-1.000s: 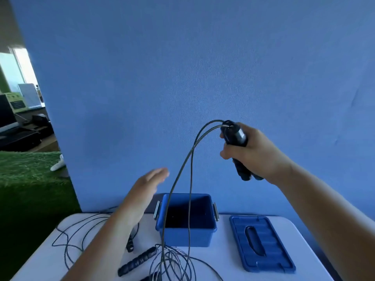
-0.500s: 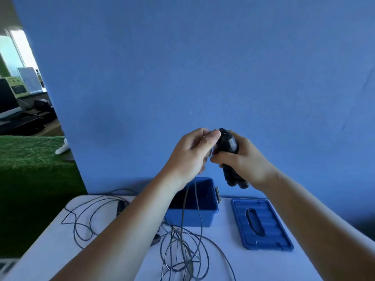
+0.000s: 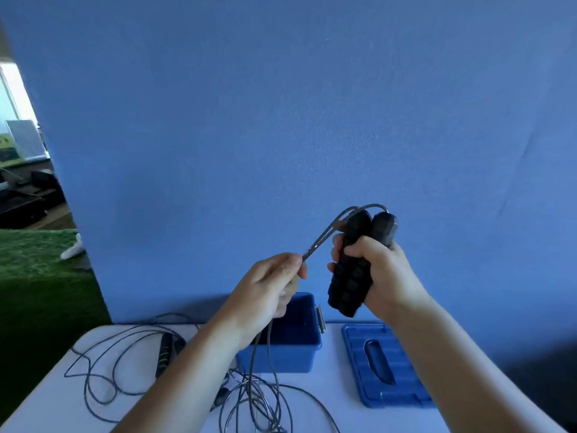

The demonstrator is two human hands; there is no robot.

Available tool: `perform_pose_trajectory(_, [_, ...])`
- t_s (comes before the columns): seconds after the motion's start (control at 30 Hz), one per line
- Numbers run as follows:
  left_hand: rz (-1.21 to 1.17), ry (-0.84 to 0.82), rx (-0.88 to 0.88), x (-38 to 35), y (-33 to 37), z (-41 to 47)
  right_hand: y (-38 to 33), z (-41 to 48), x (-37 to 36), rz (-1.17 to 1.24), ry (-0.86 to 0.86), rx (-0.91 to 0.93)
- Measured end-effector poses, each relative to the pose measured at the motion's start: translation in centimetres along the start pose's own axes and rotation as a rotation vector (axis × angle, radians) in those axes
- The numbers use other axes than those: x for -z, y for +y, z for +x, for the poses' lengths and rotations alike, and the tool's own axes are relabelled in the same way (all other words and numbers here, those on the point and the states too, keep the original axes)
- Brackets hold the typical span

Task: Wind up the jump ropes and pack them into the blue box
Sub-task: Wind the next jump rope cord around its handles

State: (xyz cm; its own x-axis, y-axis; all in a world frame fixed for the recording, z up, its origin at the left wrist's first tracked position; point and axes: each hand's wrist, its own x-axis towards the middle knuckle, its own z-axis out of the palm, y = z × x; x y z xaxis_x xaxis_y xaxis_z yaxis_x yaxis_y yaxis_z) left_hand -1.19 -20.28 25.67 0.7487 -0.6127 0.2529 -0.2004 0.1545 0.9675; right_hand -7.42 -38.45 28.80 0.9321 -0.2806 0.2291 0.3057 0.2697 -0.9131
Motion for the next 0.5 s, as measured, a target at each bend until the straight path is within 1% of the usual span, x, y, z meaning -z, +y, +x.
perform_pose_trajectory(0.1, [0.000, -0.036, 0.009, -0.7, 0.2, -0.3, -0.3, -0.3, -0.1, 0.195, 0.017, -0.001])
perform_pose_trajectory(0.2, [-0.009, -0.056, 0.017, -1.5, 0.2, -0.7, -0.8, -0.6, -0.2, 0.325, 0.035, -0.012])
perform_pose_trajectory(0.3, [0.006, -0.071, 0.016, -2.1, 0.2, -1.4, -0.9, -0.4, -0.1, 0.481, 0.041, 0.061])
perform_pose_trajectory(0.5, [0.084, -0.064, 0.008, -2.0, 0.4, -2.4, -0.8, -0.8, 0.5, 0.548, 0.023, 0.133])
